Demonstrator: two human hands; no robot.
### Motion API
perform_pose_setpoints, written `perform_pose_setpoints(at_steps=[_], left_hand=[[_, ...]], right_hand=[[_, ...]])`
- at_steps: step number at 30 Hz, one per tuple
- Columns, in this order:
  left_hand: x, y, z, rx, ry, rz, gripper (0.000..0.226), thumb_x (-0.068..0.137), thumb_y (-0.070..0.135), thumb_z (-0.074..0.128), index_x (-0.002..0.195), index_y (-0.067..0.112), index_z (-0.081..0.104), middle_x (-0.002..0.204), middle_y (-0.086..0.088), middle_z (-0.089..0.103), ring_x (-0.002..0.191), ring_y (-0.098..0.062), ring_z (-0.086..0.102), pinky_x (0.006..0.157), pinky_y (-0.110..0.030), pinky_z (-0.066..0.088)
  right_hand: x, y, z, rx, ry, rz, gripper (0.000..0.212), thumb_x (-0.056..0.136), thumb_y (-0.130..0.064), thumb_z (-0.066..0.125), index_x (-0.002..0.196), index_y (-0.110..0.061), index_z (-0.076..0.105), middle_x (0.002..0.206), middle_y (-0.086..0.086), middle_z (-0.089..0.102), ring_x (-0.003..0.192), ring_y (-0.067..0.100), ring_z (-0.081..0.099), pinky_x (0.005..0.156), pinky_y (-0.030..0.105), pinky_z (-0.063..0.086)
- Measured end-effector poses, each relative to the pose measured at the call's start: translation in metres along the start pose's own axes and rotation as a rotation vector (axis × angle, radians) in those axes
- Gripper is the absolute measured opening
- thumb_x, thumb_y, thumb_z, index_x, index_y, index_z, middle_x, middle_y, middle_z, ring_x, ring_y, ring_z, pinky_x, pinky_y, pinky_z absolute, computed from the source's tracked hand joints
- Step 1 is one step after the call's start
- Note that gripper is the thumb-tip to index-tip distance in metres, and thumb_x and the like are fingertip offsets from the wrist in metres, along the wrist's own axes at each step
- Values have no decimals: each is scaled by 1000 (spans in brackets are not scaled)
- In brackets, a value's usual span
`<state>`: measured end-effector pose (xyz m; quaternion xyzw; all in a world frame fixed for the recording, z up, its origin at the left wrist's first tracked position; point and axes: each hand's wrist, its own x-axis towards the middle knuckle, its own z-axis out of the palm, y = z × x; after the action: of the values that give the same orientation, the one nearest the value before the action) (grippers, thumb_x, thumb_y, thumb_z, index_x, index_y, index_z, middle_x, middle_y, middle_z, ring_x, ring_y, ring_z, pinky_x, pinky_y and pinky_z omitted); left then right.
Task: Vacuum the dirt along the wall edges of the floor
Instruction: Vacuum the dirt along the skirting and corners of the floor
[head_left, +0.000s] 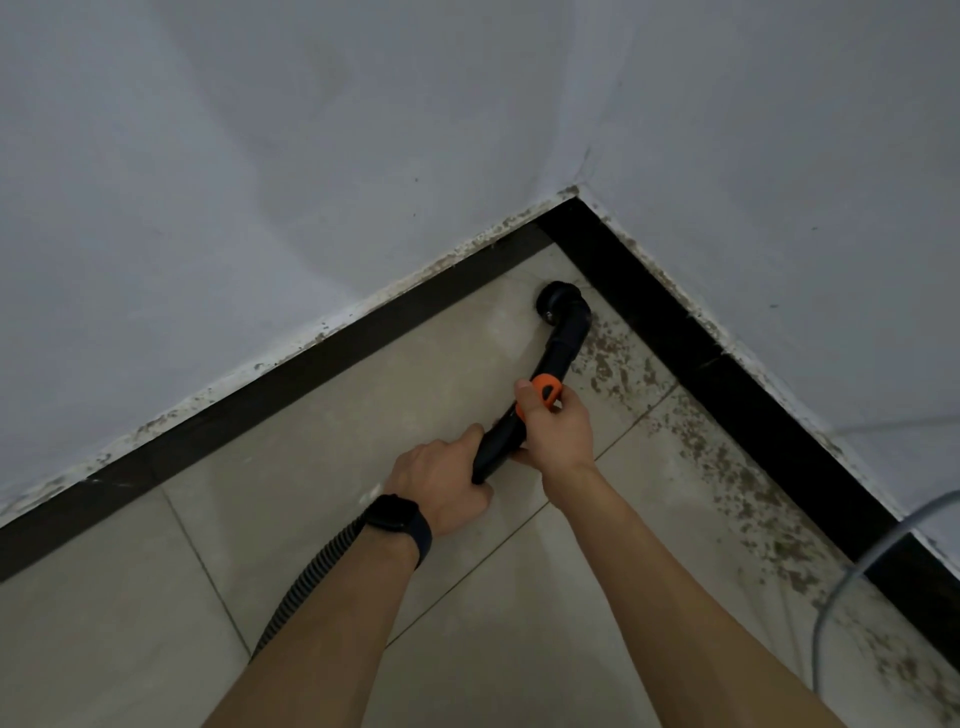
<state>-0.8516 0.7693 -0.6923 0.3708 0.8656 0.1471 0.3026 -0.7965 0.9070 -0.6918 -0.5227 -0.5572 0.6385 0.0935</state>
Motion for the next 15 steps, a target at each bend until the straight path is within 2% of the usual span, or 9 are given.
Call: perform_pose_setpoints(at_steps=[5,9,15], left_hand=[[-2,-7,-6,-96,-27,-21,23,78,29,56,90,30,36,76,1,57,65,-21,58,56,-30,48],[-7,-7,-1,-82,-40,-13,25,77,30,56,90,30,35,75,0,57,65,-22,59,58,-32,51],[-4,-5,0,-49,-49,17,26,78,29,57,91,29,35,74,0,56,64,-23,58,52,-29,43]], right_hand=[[-6,-7,10,-46,16,-35,17,97,-41,67,89,-35,53,93,-2,64,91,23,68,86,54,61],[-10,1,7,-45,24,-32,15,96,-44,67,94,-35,55,97,-2,66,94,22,68,88,53,60],[-11,3,2,-31,51,-21,17,95,-45,69,98,-33,57,99,-1,67,96,24,69,88,54,60]])
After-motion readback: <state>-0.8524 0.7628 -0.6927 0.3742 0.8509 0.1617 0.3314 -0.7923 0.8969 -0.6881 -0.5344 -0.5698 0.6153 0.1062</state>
